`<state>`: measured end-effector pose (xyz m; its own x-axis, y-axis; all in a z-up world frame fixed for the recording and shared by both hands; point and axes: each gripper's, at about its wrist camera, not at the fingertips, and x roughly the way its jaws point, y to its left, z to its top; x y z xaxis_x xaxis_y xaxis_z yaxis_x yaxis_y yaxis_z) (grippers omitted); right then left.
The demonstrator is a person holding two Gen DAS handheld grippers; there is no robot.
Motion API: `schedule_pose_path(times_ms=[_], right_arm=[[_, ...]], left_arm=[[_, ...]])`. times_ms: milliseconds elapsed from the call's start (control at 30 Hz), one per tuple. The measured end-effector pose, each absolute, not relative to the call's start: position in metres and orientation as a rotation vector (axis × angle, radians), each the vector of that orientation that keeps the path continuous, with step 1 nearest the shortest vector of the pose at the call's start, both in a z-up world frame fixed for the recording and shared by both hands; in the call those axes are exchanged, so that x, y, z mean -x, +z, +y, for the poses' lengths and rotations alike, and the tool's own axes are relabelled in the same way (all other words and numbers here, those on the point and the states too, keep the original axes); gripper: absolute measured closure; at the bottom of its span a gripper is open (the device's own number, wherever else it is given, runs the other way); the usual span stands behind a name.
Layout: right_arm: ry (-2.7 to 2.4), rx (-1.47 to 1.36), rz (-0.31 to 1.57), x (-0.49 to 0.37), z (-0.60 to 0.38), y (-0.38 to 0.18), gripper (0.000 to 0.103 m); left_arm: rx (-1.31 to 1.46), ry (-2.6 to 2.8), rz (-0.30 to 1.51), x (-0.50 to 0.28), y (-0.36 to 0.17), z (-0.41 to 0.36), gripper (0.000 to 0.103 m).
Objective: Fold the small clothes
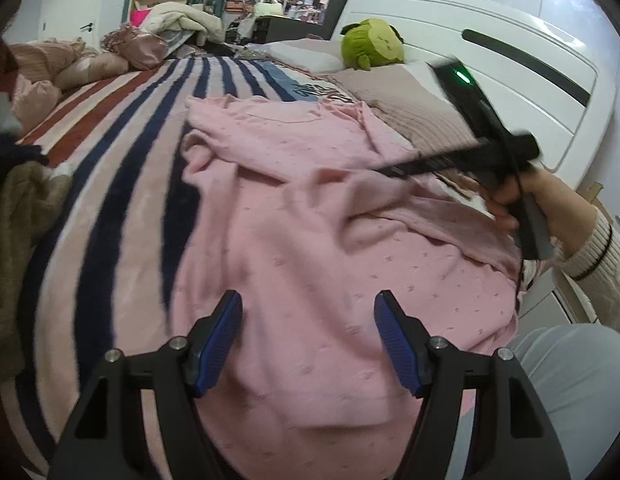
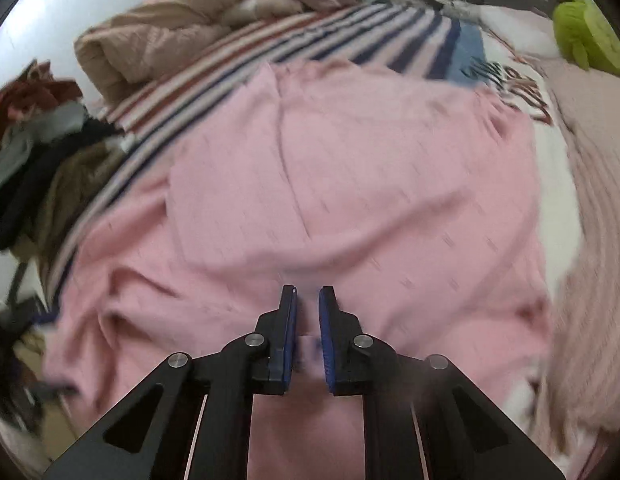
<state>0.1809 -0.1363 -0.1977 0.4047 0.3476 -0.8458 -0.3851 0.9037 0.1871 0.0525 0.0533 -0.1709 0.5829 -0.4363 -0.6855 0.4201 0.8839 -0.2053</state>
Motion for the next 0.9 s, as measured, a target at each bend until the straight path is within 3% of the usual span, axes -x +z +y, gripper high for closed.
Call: schedule_pose_path(times_ms=[400, 500, 567, 633, 700, 767, 800, 833, 900], right_arm=[[0.356, -0.008, 1.070, -0.162, -0.182, -0.196, 0.099], [0.315, -0.034, 0.990, -0.168, -0.191, -0.180, 0.084], [0.281, -0.026, 0.950, -0.176, -0.194, -0.174, 0.060], [0.241, 0.025, 0.937, -0.191, -0.189, -0.174, 0.052], [0.214, 0.080, 0.949, -0.207, -0.184, -0.181, 0.050], [0.160, 0.147, 0.963, -0.221, -0.180, -0.191, 0.057], [0.134, 0.187, 0.964, -0.228, -0.179, -0.195, 0.068], [0.112, 0.227, 0.958, -0.232, -0.179, -0.198, 0.098], [0.050, 0.291, 0.933, -0.239, -0.185, -0.198, 0.101]], left_arm=[[0.086, -0.514, 0.789, -0.062, -0.170, 0.050, 0.038], [0.098, -0.515, 0.786, -0.067, -0.170, 0.050, 0.038], [0.096, -0.515, 0.776, -0.070, -0.167, 0.049, 0.038], [0.092, -0.508, 0.764, -0.077, -0.163, 0.047, 0.038], [0.091, -0.500, 0.756, -0.085, -0.160, 0.045, 0.038], [0.090, -0.503, 0.754, -0.091, -0.159, 0.043, 0.038], [0.088, -0.505, 0.754, -0.092, -0.160, 0.043, 0.038], [0.085, -0.509, 0.758, -0.095, -0.161, 0.042, 0.038], [0.070, -0.512, 0.767, -0.098, -0.164, 0.040, 0.038]])
